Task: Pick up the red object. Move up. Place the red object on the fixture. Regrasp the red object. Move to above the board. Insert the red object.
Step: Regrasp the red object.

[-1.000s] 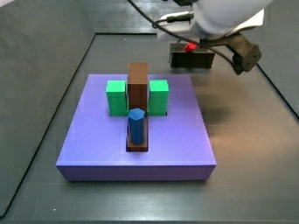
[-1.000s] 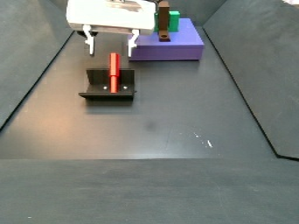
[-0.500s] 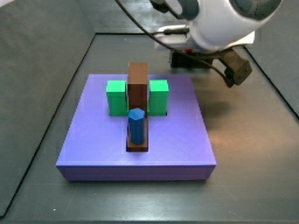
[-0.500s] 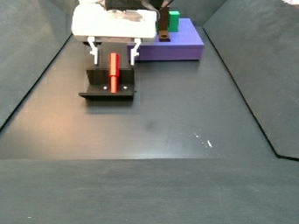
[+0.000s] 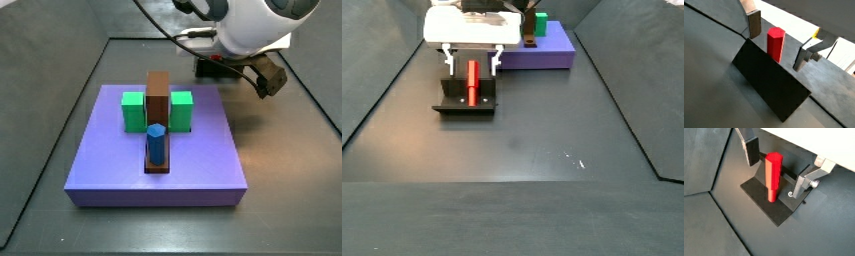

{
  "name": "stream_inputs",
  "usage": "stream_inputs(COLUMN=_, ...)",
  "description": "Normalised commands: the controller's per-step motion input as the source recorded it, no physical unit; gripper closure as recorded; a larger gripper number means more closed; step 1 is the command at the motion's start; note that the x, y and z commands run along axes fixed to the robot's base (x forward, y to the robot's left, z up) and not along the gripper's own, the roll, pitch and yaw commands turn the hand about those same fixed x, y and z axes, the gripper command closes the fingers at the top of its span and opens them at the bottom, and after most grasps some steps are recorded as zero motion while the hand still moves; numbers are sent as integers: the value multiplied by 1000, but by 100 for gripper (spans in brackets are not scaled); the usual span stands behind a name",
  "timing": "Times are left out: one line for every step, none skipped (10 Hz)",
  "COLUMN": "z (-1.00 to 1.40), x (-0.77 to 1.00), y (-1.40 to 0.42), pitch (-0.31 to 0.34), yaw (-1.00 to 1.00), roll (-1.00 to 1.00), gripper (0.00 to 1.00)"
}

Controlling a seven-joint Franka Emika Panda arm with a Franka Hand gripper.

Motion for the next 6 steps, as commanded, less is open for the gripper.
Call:
stream_inputs(z=0, x=0, y=0, pitch=0, yaw=0, roll=0, gripper=0)
stream_inputs(z=0, x=0, y=0, pitch=0, yaw=0, roll=0, gripper=100)
stream_inputs(z=0, x=0, y=0, pitch=0, yaw=0, roll=0, gripper=100)
stream_inputs(z=0, x=0, y=0, pitch=0, yaw=0, roll=0, gripper=100)
stream_inputs(z=0, x=0, y=0, pitch=0, yaw=0, roll=0, gripper=100)
stream_inputs(z=0, x=0, y=0, pitch=0, yaw=0, roll=0, gripper=100)
